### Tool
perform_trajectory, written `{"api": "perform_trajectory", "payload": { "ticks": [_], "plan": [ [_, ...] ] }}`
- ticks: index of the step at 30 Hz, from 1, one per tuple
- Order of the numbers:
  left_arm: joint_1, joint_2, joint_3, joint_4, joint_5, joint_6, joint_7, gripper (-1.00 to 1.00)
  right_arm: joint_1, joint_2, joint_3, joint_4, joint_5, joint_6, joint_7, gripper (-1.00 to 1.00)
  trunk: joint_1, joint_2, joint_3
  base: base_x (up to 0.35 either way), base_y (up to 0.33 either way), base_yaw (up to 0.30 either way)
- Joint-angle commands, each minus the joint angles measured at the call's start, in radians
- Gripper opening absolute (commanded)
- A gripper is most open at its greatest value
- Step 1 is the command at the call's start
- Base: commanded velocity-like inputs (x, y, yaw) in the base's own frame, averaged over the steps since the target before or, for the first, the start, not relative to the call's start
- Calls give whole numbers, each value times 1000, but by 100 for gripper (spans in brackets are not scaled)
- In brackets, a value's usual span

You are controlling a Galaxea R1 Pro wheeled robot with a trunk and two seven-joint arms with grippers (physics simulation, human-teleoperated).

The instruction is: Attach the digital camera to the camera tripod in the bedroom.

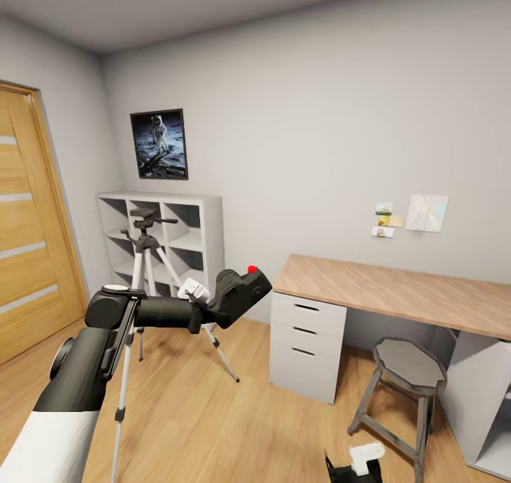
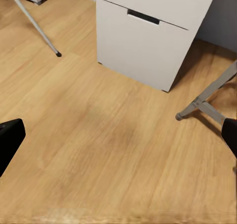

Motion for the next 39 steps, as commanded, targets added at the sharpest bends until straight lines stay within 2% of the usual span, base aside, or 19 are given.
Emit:
{"api": "perform_trajectory", "payload": {
  "ticks": [1,2,3,5,7,11,21,24,26,29,31,33,36,37,39],
  "plan": [
    [-1,0,0,-1,-11,9,-12,-100,8,0,7,4,-6,51,2,100,-4,6,2,0,0,0],
    [-1,0,-1,-1,-11,9,-12,-100,14,0,7,4,-6,83,2,100,-8,13,5,0,0,0],
    [-1,0,-1,-1,-11,9,-12,-100,27,0,7,4,-6,154,2,100,-11,20,8,0,0,0],
    [-1,0,-1,-1,-11,8,-12,-100,40,-1,7,4,-6,225,2,100,-19,34,14,0,0,0],
    [-1,0,-1,-1,-11,8,-12,-100,81,-2,7,5,-6,348,2,100,-27,48,21,0,0,0],
    [-1,-1,-1,-1,-11,8,-12,-100,172,-2,7,5,-6,441,2,100,-42,76,33,0,0,0],
    [-1,1,-2,-1,-11,9,-13,-100,404,-2,6,5,-7,470,3,100,-80,146,64,0,0,0],
    [-1,1,-2,-2,-11,9,-13,-100,450,4,4,5,-8,469,3,100,-92,167,74,0,0,0],
    [-1,2,-1,-2,-11,9,-13,-100,484,20,3,5,-9,466,3,100,-100,181,80,0,0,0],
    [-1,4,-1,-2,-11,9,-13,-100,501,29,-4,4,-16,443,2,100,-111,202,89,0,0,0],
    [-1,11,-1,-2,-11,9,-13,-100,507,31,-32,3,-40,413,2,100,-119,216,96,0,0,0],
    [-1,21,-1,-2,-11,9,-13,-100,508,31,-81,2,-69,390,2,100,-126,230,102,0,0,0],
    [-1,31,-1,-2,-11,9,-13,-100,509,27,-135,2,-85,373,2,100,-138,251,111,0,0,0],
    [-1,33,-1,-2,-11,9,-13,-100,510,24,-150,2,-89,370,2,100,-142,258,115,0,0,0],
    [-1,34,-1,-2,-11,9,-13,-100,510,23,-155,2,-91,368,2,100,-149,272,121,0,0,0]
  ]
}}
